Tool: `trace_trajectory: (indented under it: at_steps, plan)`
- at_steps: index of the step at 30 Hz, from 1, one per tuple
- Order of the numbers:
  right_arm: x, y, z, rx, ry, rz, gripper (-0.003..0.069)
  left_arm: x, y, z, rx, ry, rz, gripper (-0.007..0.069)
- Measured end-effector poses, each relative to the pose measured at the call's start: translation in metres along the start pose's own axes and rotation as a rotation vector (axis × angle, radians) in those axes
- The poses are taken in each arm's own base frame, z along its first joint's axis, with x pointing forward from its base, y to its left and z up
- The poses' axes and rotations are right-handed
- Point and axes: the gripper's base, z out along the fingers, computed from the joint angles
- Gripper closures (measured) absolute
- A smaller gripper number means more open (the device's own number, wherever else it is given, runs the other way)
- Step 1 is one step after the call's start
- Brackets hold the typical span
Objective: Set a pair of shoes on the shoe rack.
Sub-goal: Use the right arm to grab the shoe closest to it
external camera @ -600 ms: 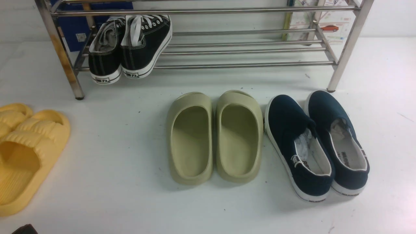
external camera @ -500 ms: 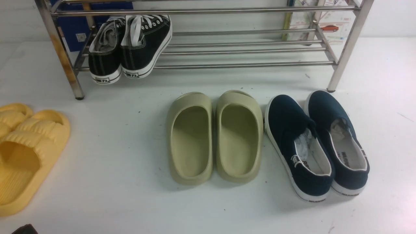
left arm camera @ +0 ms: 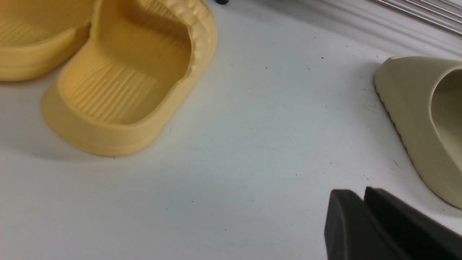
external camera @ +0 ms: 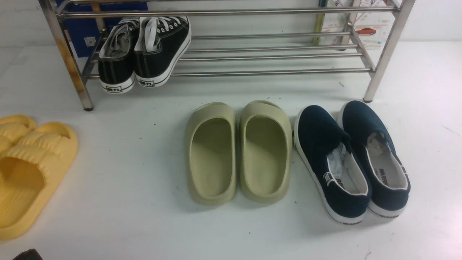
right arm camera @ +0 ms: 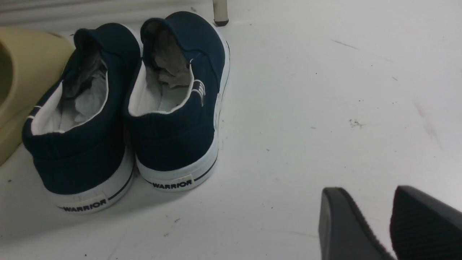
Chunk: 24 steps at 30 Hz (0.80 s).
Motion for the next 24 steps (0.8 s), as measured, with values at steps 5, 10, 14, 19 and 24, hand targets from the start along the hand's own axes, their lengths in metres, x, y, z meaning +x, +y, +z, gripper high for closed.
trace_trajectory:
  at_steps: [5, 10, 14, 19, 24]
  plan:
    - [0.000, 0.000, 0.000, 0.000, 0.000, 0.000, 0.0420, 0.000, 0.000, 0.000, 0.000, 0.000, 0.000, 0.0547]
    - [0.000, -0.001, 0.000, 0.010, -0.002, -0.026, 0.0420, 0.000, 0.000, 0.000, 0.000, 0.000, 0.000, 0.0543]
    - [0.000, 0.000, 0.000, 0.002, 0.000, 0.032, 0.0420, 0.000, 0.000, 0.000, 0.000, 0.000, 0.000, 0.0543]
    - [0.000, 0.009, 0.000, -0.095, 0.028, 0.473, 0.0420, 0.000, 0.000, 0.000, 0.000, 0.000, 0.000, 0.0543]
    - [0.001, 0.019, -0.002, -0.199, 0.105, 0.978, 0.0420, 0.000, 0.000, 0.000, 0.000, 0.000, 0.000, 0.0543]
